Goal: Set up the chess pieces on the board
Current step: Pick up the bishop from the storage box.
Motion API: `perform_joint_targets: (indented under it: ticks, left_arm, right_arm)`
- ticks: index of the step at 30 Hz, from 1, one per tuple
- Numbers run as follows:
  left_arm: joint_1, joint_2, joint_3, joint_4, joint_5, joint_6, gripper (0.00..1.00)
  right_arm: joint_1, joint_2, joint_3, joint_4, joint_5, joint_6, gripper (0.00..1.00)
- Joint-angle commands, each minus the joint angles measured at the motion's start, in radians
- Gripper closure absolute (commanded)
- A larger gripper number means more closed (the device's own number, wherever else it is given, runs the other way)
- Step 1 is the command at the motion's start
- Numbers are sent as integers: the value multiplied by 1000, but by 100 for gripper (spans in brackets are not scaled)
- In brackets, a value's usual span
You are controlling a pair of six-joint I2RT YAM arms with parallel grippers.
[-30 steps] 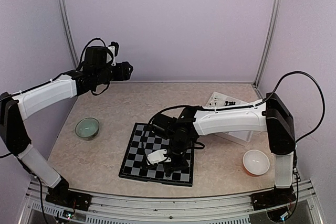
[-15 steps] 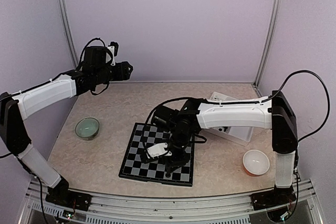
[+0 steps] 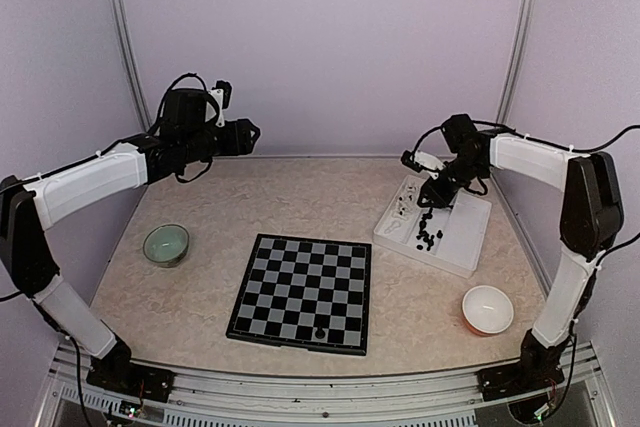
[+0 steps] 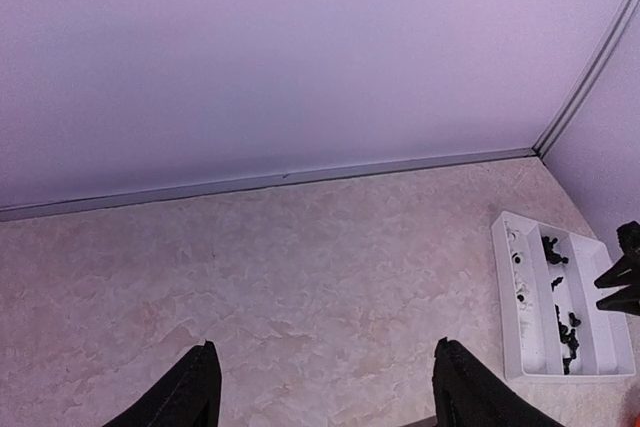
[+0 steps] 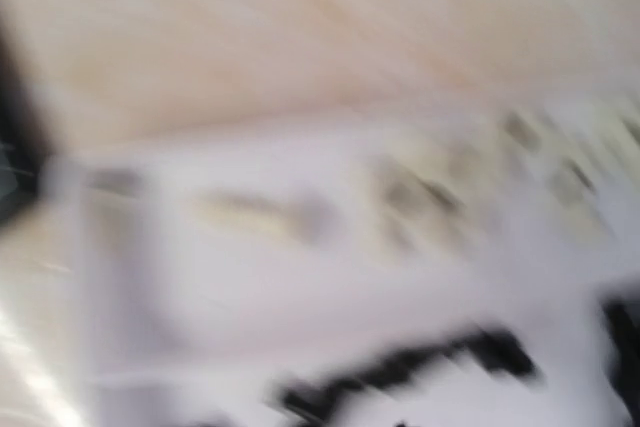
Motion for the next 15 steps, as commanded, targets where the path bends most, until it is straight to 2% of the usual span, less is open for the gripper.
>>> perform_joint_targets:
  ticks: [1, 8, 15]
  left_arm:
    - [-22, 13, 31, -6, -3, 14, 28]
    - [-30, 30, 36, -15, -4, 18, 28]
    - [-30, 43, 39, -20, -1, 20, 28]
  right_arm:
    - [-66, 38, -32, 65, 80, 84, 69]
    - [-126, 115, -2, 84, 66, 125, 61]
    - [-128, 207, 51, 101, 57, 138, 62]
